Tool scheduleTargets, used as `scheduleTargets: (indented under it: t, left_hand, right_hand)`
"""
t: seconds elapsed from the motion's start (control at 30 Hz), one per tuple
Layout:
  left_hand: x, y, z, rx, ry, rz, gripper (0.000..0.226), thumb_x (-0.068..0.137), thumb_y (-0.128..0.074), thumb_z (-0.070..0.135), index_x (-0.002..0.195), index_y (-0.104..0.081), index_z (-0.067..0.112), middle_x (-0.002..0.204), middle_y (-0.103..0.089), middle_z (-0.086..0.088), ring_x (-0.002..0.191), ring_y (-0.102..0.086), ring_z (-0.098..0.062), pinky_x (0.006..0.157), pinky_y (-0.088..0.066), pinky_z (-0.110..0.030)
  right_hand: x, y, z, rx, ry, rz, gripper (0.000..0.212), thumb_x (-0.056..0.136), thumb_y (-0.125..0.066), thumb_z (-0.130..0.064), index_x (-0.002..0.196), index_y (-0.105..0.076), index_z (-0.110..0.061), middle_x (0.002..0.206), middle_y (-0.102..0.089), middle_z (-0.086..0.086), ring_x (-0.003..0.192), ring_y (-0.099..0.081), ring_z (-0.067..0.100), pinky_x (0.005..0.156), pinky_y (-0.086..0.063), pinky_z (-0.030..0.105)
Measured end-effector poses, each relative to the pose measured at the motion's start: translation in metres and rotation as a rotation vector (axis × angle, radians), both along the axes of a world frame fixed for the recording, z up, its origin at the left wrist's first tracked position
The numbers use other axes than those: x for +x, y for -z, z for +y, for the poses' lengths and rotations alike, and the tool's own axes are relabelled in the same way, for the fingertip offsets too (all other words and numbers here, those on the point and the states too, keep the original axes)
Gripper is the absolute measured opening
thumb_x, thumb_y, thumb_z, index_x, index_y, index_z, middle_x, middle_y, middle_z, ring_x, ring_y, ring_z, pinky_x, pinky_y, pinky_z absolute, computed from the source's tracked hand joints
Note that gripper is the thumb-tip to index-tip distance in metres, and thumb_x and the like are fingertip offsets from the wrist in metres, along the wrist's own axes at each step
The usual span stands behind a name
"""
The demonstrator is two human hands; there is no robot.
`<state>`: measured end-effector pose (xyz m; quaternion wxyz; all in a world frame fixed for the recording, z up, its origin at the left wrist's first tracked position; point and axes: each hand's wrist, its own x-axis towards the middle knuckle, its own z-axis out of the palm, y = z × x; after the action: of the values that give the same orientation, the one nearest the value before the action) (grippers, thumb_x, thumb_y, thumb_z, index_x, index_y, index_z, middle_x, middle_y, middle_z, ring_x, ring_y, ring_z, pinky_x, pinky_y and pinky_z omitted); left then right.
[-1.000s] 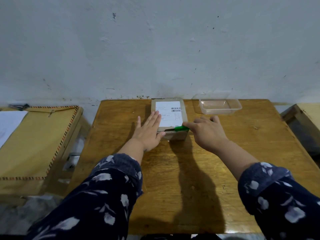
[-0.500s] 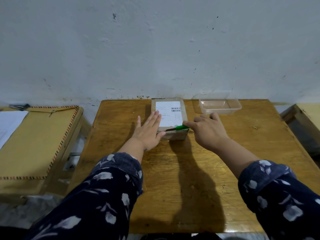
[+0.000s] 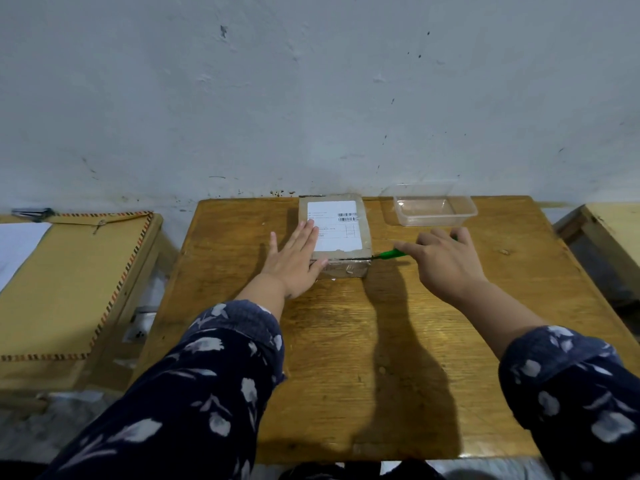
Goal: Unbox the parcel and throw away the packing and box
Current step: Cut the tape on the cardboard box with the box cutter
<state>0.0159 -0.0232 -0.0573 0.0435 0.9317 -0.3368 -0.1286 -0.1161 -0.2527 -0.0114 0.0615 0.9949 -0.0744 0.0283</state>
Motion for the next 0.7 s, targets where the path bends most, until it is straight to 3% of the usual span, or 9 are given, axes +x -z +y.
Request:
scheduleTargets:
  t: [0.17, 0.5, 0.6, 0.7]
  left_hand:
    - [0.001, 0.001, 0.001, -0.002, 0.014, 0.003, 0.073, 0.1, -0.023, 0.053, 0.153, 0.012, 0.018, 0.159, 0.022, 0.004, 0.145, 0.021, -0.011, 0.117, 0.008, -0.057]
    - [0.002, 0.0, 0.001, 0.001, 0.017, 0.008, 0.073, 0.099, -0.024, 0.053, 0.153, 0.011, 0.018, 0.16, 0.02, 0.004, 0.146, 0.019, -0.012, 0.118, 0.005, -0.056]
    - [0.003, -0.002, 0.0, 0.017, 0.023, -0.014, 0.07, 0.1, -0.021, 0.053, 0.154, 0.008, 0.018, 0.161, 0.017, 0.003, 0.147, 0.016, -0.012, 0.117, 0.005, -0.058]
    - [0.001, -0.005, -0.005, 0.008, 0.031, -0.055, 0.065, 0.101, -0.02, 0.046, 0.154, 0.003, 0.016, 0.162, 0.011, 0.0, 0.148, 0.011, -0.013, 0.117, 0.006, -0.058]
  right_hand:
    - [0.003, -0.012, 0.009, 0.141, 0.006, -0.076, 0.04, 0.098, -0.036, -0.023, 0.131, -0.049, -0.041, 0.108, -0.064, -0.009, 0.106, -0.053, 0.017, 0.086, -0.027, 0.039]
    - [0.021, -0.008, 0.046, 0.228, 0.027, 0.07, 0.04, 0.097, -0.034, -0.029, 0.135, -0.045, -0.038, 0.114, -0.063, -0.004, 0.108, -0.054, 0.02, 0.087, -0.028, 0.04]
    - [0.015, -0.012, 0.033, 0.391, 0.216, 0.041, 0.037, 0.096, -0.041, -0.04, 0.132, -0.05, -0.039, 0.096, -0.065, -0.005, 0.087, -0.057, 0.017, 0.091, -0.037, 0.04]
    - [0.017, -0.012, 0.019, 0.683, 0.353, -0.023, 0.035, 0.096, -0.047, -0.032, 0.13, -0.054, -0.035, 0.084, -0.066, -0.004, 0.066, -0.055, 0.012, 0.063, -0.048, 0.03]
